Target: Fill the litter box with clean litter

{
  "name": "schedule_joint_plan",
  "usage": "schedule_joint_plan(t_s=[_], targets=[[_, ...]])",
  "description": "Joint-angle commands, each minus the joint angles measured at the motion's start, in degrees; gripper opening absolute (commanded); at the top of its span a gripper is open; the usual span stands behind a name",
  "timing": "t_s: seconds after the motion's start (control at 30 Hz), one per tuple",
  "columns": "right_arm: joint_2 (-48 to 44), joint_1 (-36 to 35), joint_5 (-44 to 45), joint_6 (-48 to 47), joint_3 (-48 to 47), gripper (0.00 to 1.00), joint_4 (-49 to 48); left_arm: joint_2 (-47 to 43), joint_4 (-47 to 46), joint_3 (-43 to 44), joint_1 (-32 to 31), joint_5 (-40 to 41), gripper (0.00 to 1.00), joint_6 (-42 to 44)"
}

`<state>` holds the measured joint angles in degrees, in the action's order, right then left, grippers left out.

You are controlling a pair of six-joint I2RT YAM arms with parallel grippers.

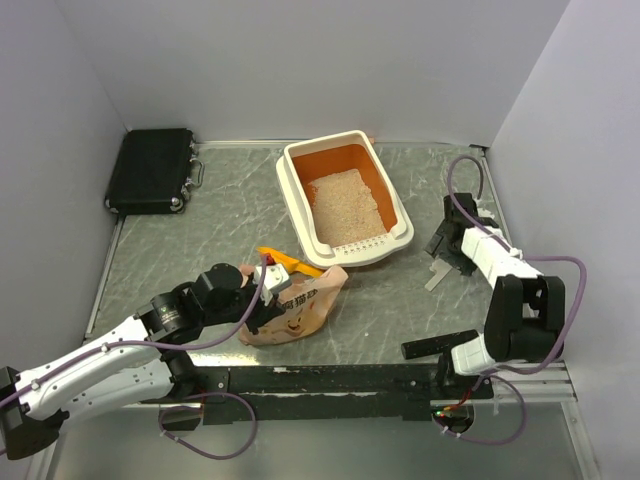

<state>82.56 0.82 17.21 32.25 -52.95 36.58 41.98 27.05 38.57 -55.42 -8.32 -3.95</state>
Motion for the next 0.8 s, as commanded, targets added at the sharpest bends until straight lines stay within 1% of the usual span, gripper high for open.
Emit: schedule_joint_plan(t_s=[0.0,0.33,0.47,0.53,0.57,0.67,0.73,0.77], targets=[[2.3,0.6,0.6,0.1,-1.5,0.85,-2.4,-1.6,-9.4,1.3,-1.0,-5.8,0.01,-0.9],[6.5,0.5,-1.1,0.3,-2.6,0.82,-4.3,-0.8,-8.9,1.3,-1.0,-5.1,0.01,-1.7],[9.2,0.6,-0.5,0.3,-3.4,0.79,-4.1,-1.1,-8.7,1.2,-1.1,-4.8,0.01,-1.9],[9.6,0.5,-0.5,0.2,-3.7,0.75,-4.1,-1.3,-8.6,1.3,-1.1,-4.6,0.01,-1.9],[9.7,0.6,-0.5,0.2,-3.7,0.71,-4.5,-1.5,-8.7,1.2,-1.1,-4.3,0.01,-2.0],[9.7,0.4,-1.1,0.1,-3.0,0.64,-5.3,-1.5,-8.5,1.3,-1.0,-4.3,0.01,-2.1],[10.2,0.4,-1.1,0.1,-3.1,0.62,-5.3,-1.5,-8.4,1.2,-1.0,-4.3,0.01,-2.1],[10.5,0.4,-1.2,-0.1,-3.3,0.58,-5.2,-1.5,-8.4,1.3,-1.1,-4.4,0.01,-2.1]])
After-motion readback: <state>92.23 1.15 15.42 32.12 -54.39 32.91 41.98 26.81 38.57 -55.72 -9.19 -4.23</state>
